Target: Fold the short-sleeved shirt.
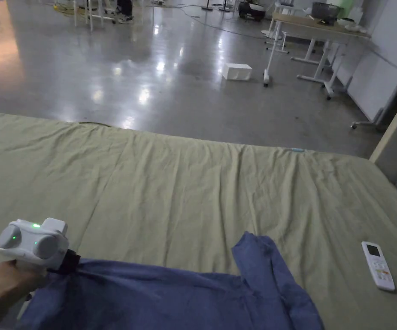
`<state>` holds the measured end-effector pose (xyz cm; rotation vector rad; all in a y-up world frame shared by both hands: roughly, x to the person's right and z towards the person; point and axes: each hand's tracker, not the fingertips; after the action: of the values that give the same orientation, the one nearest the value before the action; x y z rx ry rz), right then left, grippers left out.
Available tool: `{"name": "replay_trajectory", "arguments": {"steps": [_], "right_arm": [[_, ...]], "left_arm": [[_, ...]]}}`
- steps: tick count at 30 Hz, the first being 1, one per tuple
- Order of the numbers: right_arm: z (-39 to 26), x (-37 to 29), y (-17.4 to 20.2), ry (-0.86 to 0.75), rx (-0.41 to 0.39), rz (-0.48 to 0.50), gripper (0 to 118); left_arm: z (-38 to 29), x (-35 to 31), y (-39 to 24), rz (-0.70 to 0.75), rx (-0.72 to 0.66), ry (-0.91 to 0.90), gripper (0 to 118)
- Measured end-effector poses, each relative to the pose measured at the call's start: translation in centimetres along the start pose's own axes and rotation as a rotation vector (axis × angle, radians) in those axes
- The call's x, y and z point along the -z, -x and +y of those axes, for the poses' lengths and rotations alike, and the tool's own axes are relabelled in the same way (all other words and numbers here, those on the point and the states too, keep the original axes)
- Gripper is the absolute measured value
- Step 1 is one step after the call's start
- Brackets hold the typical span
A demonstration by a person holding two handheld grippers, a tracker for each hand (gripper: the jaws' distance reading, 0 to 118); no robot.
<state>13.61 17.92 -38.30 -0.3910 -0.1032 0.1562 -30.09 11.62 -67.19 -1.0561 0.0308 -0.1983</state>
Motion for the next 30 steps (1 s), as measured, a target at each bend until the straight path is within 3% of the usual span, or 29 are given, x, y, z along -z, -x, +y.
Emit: {"name": "replay_trajectory", "arguments": {"steps": [1,5,7,12,15,16,18,19,23,30], "right_arm": [[0.0,-0.1,0.0,0.002,-0.004,0.000,0],[-0.1,-0.2,0.0,0.012,-0.015,0.002,0],[0.0,0.2,-0.4,0.020,-0.008,0.001,0],[1.7,4.7,-2.7,0.094,0.022,0.026,0],[3.2,10.9,-5.0,0.242,0.081,0.059,2],[3.4,12.7,-5.7,0.282,0.117,0.036,10],[4.2,17.8,-7.2,0.388,0.131,0.101,50],[4.3,20.3,-7.7,0.429,0.114,0.107,63],[5.5,25.2,-7.7,0.538,0.044,0.167,64],[4.6,29.7,-6.6,0.629,0.006,0.136,64]], "left_arm": [[-0.2,0.0,-0.1,-0.019,-0.006,-0.020,66],[-0.3,-0.1,-1.6,-0.040,0.016,-0.042,20],[-0.3,-0.2,-2.2,-0.060,0.048,-0.039,7],[-0.5,-1.4,-1.3,-0.057,0.027,-0.061,6],[-1.1,-2.6,-0.8,-0.059,0.009,-0.084,6],[-1.3,-2.7,-0.5,-0.061,0.003,-0.086,6],[-1.8,-3.5,-0.2,-0.057,-0.004,-0.100,6],[-1.9,-3.7,-0.1,-0.060,-0.009,-0.097,6],[-2.5,-4.8,0.0,-0.057,-0.033,-0.112,6],[-2.5,-5.8,-0.3,-0.049,-0.042,-0.130,6]]}}
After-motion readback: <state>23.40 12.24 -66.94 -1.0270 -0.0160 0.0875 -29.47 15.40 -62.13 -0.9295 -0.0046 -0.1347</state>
